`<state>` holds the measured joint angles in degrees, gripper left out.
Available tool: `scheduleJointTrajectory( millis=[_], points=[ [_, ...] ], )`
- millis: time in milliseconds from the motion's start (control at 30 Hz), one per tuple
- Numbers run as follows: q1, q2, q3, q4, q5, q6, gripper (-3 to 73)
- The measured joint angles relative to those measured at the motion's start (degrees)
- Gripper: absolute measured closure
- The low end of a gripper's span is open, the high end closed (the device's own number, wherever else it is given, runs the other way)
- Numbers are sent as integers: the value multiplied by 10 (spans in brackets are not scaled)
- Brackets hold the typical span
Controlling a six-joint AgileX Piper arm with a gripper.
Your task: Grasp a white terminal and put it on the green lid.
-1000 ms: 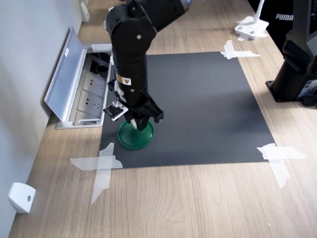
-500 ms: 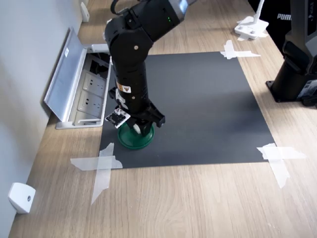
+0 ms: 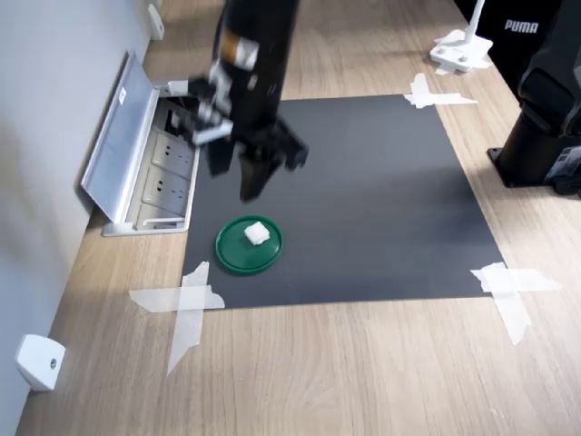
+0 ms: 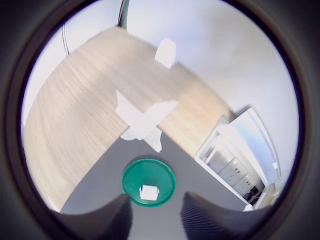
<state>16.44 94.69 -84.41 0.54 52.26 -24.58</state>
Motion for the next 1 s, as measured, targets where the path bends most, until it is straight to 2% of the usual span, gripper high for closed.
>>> scheduleJointTrajectory(
  millis=[133, 233, 400, 533, 833, 1000],
  points=[
    [0, -98, 88, 0, -52, 2, 607],
    [0, -178, 158, 0, -111, 5, 680],
    [0, -316, 278, 0, -220, 14, 700],
    [0, -413, 368, 0, -268, 43, 700],
    [-3, -638, 532, 22, -274, 81, 702],
    [-70, -749, 615, 31, -286, 106, 702]
  ],
)
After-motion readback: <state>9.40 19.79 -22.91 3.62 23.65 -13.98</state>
